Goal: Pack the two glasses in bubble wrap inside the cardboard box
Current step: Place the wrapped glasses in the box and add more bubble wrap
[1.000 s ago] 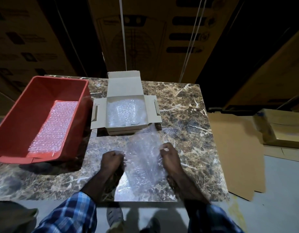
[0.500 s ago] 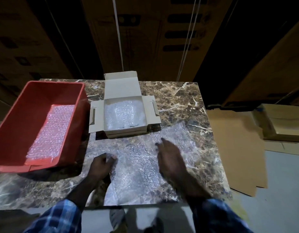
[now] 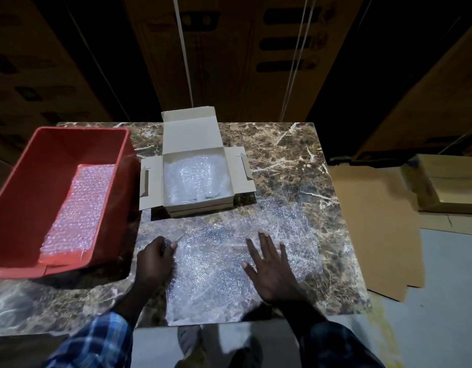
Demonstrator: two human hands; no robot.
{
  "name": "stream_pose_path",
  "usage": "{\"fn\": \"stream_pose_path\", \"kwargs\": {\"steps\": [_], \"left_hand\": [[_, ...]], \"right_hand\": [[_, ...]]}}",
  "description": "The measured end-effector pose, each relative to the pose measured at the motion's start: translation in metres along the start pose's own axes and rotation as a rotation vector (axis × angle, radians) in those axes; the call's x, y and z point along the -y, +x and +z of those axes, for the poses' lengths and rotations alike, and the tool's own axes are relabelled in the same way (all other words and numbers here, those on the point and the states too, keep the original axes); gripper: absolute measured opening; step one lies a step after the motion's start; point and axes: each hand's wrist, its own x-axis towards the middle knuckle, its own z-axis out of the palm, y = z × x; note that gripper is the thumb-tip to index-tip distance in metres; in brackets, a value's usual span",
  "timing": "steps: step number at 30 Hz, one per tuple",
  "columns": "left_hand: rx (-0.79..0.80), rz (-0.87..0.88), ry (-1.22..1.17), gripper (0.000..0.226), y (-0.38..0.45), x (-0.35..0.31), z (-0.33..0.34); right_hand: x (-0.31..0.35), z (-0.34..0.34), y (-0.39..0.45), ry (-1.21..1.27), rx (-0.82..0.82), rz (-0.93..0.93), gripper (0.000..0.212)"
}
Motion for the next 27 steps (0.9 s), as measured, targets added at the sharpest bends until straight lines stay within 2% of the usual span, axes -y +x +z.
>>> {"fn": "stream_pose_path", "kwargs": {"steps": [3,5,7,10,12,15,16,18,20,23,25,27], "left_hand": [[-0.052,-0.030,-0.039,0.026,-0.003,-0.001,0.003],[-0.069,-0.100,-0.089,0.019,-0.002,-0.006,0.004],[-0.052,-0.147,-0.114,0.023,-0.003,-0.011,0.005],[-0.050,-0.147,-0.157,0.029,-0.004,-0.018,0.005],[-0.085,-0.189,-0.227,0.028,-0.001,-0.024,0.005],[-0.109,-0.244,-0.315,0.023,0.005,-0.032,0.004],[-0.108,-0.244,-0.337,0.022,0.006,-0.037,0.004],[-0.055,-0.229,-0.440,0.020,0.003,-0.046,0.001],[0.025,-0.236,-0.598,0.028,-0.004,-0.056,0.000],[0.098,-0.149,-0.641,0.027,-0.019,-0.064,0.005],[0.173,0.037,-0.455,0.018,-0.031,-0.061,0.015],[0.270,0.303,-0.144,0.040,-0.039,-0.055,0.028]], "right_hand": [[-0.015,-0.001,-0.005,-0.008,-0.010,0.092,0.070],[-0.011,-0.005,-0.004,0.012,-0.071,0.098,0.072],[0.006,-0.017,-0.003,0.100,-0.110,0.069,0.077],[0.051,-0.035,-0.010,0.295,0.036,-0.112,0.087],[0.079,-0.033,-0.016,0.290,0.128,-0.291,0.096],[0.100,-0.015,-0.018,0.258,0.103,-0.349,0.101],[0.102,-0.013,-0.018,0.289,0.077,-0.320,0.095],[0.105,-0.013,-0.021,0.418,-0.061,-0.230,0.070],[0.101,-0.013,-0.018,0.549,-0.176,-0.019,0.042],[0.082,-0.017,-0.012,0.818,-0.200,0.323,0.054],[0.067,-0.025,-0.011,0.937,-0.217,0.400,0.040],[0.054,-0.035,-0.012,1.047,-0.245,0.468,0.020]]}}
